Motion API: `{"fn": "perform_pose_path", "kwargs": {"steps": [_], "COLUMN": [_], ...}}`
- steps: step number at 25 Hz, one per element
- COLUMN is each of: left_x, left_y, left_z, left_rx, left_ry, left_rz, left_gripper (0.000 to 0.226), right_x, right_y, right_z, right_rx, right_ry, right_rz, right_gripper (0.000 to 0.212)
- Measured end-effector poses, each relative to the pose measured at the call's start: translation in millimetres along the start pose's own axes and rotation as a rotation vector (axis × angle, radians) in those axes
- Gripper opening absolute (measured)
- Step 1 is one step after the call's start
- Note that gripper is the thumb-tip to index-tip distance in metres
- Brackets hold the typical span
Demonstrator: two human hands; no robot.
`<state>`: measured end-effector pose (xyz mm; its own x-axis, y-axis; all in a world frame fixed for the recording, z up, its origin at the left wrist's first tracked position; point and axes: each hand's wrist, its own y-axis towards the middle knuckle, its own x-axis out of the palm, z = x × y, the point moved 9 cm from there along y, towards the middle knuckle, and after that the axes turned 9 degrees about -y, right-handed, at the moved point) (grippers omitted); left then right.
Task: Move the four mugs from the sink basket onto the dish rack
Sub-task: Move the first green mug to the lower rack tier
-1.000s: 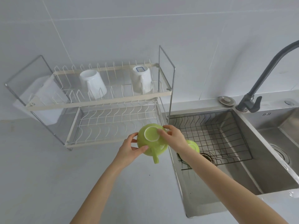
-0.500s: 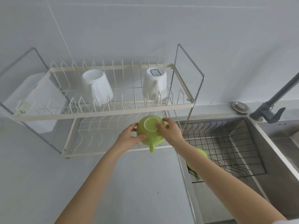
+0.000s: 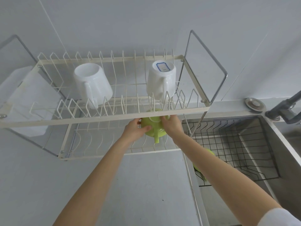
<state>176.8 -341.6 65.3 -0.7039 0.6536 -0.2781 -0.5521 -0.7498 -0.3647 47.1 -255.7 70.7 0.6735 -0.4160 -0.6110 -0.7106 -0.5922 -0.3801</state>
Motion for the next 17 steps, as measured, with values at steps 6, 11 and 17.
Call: {"fn": "perform_pose_path", "kwargs": {"steps": [6,11,17], "left_x": [7,13,14], "left_y": [-3,-6,-9], "left_z": [8,13,16], "left_rx": [0.062,0.143,0.142], "left_ry": [0.067,0.122,0.160], "left_rz": [0.000,-0.019,-0.026], "left_gripper": [0.055,0.054,0.059], "right_x": [1,6,5], "right_y": [-9,-11,-13], "right_z": [-13,-13,-14], "right_rx": [-0.157,-0.240,-0.253], "right_ry": [-0.182,-0.172,-0.223], "right_rz": [0.003,0.022,0.020], "right_gripper": [0.046,0.060,0.060]}}
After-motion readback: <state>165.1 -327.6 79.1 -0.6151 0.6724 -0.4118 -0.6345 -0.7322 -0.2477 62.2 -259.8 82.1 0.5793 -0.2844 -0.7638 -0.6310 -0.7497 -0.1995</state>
